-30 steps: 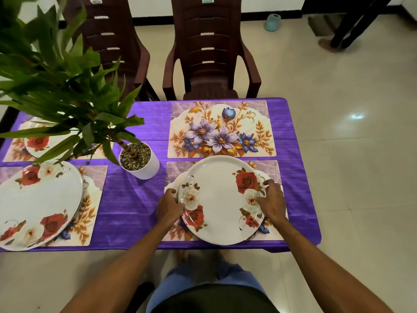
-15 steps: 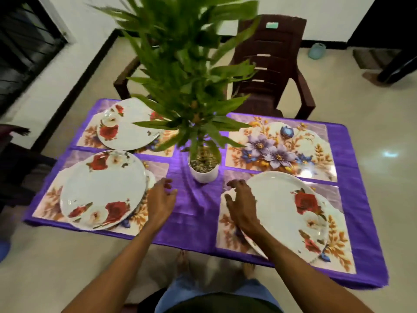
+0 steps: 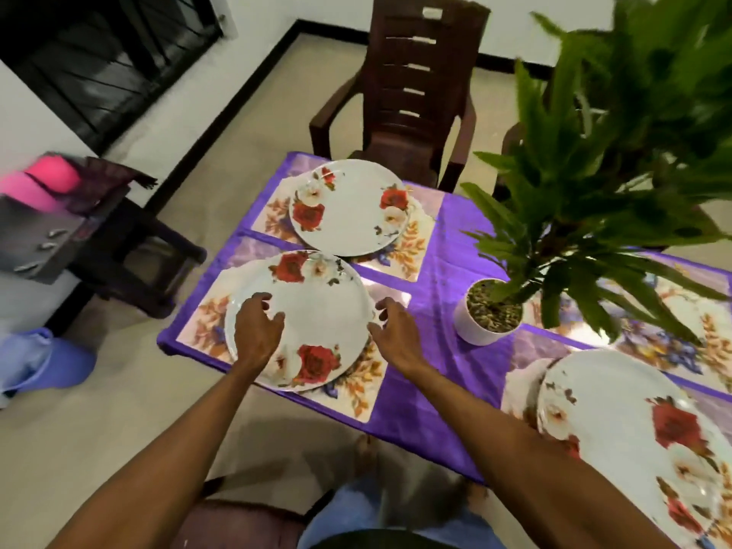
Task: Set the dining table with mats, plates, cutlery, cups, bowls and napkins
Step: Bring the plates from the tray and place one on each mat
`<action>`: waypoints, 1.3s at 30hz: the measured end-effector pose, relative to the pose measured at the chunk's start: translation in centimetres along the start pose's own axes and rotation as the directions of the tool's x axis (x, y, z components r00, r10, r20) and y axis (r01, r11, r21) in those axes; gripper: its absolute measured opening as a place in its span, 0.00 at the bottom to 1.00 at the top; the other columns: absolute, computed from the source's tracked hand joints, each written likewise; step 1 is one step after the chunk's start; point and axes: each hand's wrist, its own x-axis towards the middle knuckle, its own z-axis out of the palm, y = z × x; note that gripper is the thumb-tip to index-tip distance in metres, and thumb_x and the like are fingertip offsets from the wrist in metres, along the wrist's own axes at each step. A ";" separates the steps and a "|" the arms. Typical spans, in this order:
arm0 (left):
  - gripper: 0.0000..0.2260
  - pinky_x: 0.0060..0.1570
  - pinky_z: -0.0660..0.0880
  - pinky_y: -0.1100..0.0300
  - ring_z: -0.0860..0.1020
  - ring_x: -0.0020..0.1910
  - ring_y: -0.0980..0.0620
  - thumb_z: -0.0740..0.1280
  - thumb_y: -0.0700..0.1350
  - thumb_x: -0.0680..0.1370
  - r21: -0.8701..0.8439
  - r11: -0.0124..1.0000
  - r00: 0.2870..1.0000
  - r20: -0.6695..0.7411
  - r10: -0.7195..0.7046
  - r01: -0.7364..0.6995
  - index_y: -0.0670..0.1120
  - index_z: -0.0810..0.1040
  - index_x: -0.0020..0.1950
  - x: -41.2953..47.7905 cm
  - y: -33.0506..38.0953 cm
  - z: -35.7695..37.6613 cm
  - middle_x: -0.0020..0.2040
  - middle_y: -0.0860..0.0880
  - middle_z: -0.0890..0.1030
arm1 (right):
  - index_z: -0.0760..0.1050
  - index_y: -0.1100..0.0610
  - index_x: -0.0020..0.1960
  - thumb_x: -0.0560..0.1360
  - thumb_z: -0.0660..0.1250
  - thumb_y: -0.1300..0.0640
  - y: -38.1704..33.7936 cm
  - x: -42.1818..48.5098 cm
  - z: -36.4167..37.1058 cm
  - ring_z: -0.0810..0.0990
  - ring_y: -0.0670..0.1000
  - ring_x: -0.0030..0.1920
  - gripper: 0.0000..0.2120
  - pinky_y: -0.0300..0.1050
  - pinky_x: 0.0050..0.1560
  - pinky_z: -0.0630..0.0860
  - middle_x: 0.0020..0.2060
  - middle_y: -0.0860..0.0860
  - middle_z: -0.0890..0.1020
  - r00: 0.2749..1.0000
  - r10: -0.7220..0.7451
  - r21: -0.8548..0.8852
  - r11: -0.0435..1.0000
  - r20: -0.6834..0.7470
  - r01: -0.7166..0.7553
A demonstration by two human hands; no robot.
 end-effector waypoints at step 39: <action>0.14 0.53 0.79 0.45 0.81 0.53 0.40 0.74 0.38 0.74 -0.104 0.939 0.929 -0.143 -0.340 0.328 0.40 0.77 0.58 2.6 -3.2 -4.8 0.55 0.40 0.81 | 0.68 0.57 0.54 0.71 0.69 0.68 -1.3 2.0 1.8 0.79 0.52 0.44 0.17 0.47 0.36 0.78 0.46 0.50 0.79 0.984 0.156 0.197 0.971 -0.085 -0.137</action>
